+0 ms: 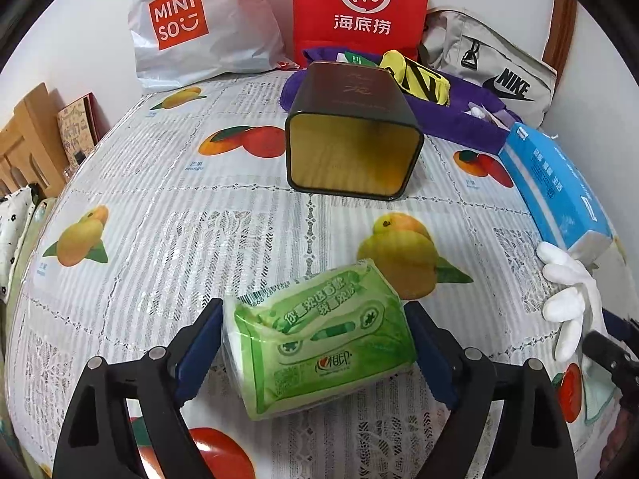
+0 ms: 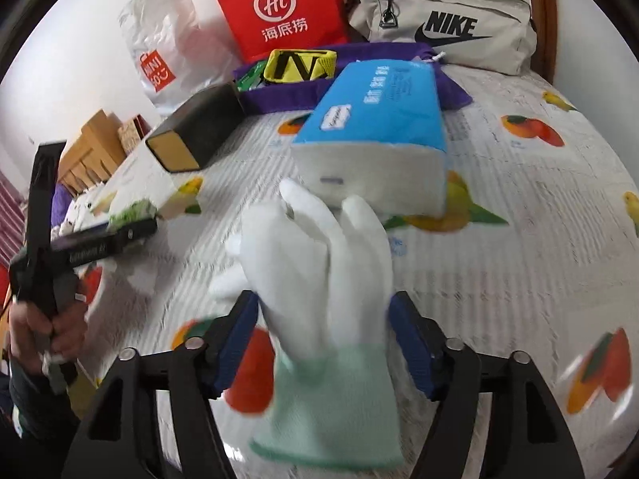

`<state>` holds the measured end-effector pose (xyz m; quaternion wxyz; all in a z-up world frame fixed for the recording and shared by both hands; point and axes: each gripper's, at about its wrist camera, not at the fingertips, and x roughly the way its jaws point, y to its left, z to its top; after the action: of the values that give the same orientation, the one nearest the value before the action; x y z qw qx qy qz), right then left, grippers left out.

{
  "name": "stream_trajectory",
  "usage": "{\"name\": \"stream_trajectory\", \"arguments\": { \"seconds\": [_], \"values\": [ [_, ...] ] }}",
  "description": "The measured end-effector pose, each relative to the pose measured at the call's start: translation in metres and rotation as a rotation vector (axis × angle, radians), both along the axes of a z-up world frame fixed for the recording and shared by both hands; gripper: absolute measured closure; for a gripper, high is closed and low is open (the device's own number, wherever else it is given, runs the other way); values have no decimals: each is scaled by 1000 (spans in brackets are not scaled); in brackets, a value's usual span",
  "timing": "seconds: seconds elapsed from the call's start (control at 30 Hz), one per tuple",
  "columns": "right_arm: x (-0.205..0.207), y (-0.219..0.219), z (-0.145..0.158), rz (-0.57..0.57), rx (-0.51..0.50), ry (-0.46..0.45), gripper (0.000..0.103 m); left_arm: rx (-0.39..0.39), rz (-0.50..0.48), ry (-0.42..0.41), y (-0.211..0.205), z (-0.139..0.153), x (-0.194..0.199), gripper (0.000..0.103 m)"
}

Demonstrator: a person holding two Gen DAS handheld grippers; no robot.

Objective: Organize soft objects
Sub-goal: 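Lift the wet-wipe pack with the left gripper while the right gripper grasps the white glove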

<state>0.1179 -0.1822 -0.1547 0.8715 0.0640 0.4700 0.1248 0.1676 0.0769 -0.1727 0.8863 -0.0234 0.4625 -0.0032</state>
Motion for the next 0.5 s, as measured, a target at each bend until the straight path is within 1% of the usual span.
{"name": "stream_trajectory", "arguments": {
  "seconds": [0.07,0.2,0.27,0.3,0.37,0.4,0.47,0.5],
  "values": [
    [7,9,-1,1,-25,-15,31,-9,6,0,1,1,0,16],
    [16,25,-6,-19,-145,-47,31,-13,19,-5,1,0,1,16],
    [16,29,-8,-22,-186,-68,37,-9,21,-11,0,0,0,16],
    [14,28,-8,-21,-189,-78,39,-3,22,-17,0,-1,-1,17],
    [11,23,-7,-28,-188,-86,56,11,20,-26,-2,-1,-2,19],
    [11,19,-7,-30,-185,-86,60,7,21,-29,-1,-1,-3,19],
    [9,12,-6,-37,-171,-80,78,-10,25,-35,1,0,-4,20],
    [8,7,-6,-41,-159,-76,83,-16,25,-36,2,1,-4,21]
  ]
}}
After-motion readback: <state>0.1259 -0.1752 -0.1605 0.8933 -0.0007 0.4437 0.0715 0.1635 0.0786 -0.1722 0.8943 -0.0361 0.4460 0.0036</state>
